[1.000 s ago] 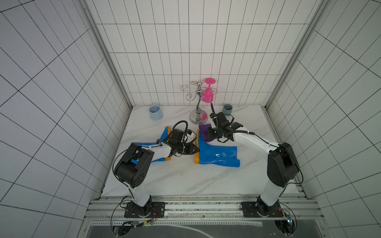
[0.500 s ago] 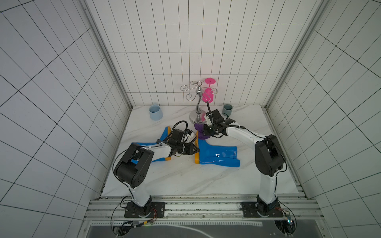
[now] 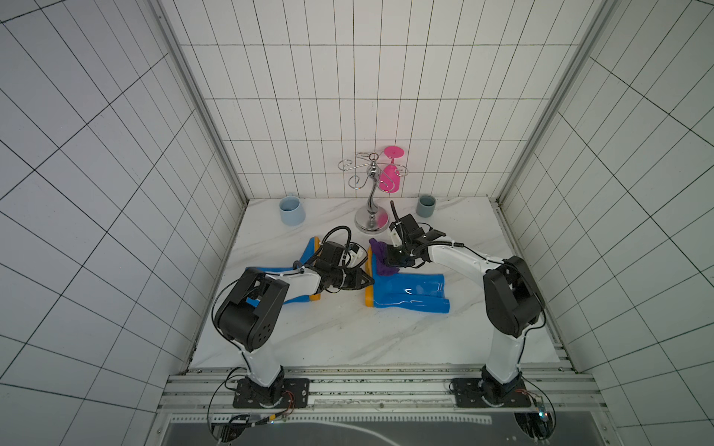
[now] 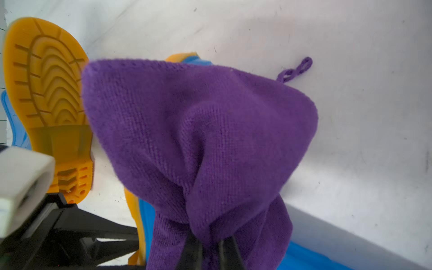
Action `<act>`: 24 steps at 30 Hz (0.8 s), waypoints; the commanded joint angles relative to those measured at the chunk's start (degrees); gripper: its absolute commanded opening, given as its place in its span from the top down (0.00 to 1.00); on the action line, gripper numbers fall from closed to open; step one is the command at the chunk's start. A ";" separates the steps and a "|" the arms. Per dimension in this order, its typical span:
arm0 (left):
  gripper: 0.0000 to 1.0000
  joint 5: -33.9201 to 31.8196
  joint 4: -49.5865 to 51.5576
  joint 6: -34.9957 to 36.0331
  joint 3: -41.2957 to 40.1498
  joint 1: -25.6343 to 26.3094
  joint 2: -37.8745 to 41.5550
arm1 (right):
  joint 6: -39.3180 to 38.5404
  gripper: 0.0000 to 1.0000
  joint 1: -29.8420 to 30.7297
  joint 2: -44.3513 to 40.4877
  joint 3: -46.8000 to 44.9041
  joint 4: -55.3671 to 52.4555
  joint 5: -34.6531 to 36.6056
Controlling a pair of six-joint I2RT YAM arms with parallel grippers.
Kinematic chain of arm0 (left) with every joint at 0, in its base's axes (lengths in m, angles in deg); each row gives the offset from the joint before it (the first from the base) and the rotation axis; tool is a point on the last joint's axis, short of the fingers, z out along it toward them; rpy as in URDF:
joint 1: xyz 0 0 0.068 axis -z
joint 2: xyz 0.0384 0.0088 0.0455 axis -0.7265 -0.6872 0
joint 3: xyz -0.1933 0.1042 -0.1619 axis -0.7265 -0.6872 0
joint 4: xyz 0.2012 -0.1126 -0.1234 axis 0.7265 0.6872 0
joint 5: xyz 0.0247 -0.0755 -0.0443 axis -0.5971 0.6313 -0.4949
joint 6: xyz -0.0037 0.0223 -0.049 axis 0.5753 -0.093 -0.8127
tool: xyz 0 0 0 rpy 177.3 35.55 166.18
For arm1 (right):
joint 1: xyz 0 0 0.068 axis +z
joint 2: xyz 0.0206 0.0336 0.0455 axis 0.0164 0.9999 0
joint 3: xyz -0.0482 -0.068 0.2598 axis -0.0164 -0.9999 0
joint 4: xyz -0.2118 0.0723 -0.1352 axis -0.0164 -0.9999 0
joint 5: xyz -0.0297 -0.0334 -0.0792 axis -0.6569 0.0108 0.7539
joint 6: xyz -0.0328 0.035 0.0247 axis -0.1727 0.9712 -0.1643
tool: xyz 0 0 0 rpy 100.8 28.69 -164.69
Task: Wipe the rubber boots with a cloth
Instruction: Wipe the dirt off the rubber boot.
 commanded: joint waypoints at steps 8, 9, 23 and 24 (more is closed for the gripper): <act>0.94 -4.91 5.13 -0.71 -4.48 -0.90 -5.01 | -5.91 1.00 -3.48 -0.74 -1.05 -14.55 4.00; 0.94 -4.67 4.94 -0.75 -4.52 -1.16 -5.15 | -6.32 1.00 -3.65 -0.72 -0.74 -15.72 4.57; 0.94 -2.92 3.23 -1.36 -4.95 -1.91 -6.31 | -8.92 1.00 -12.17 -7.12 -9.79 -21.49 9.52; 0.94 -2.92 3.16 -1.44 -4.89 -1.99 -6.30 | -8.88 1.00 -13.29 -8.01 -10.92 -21.51 9.36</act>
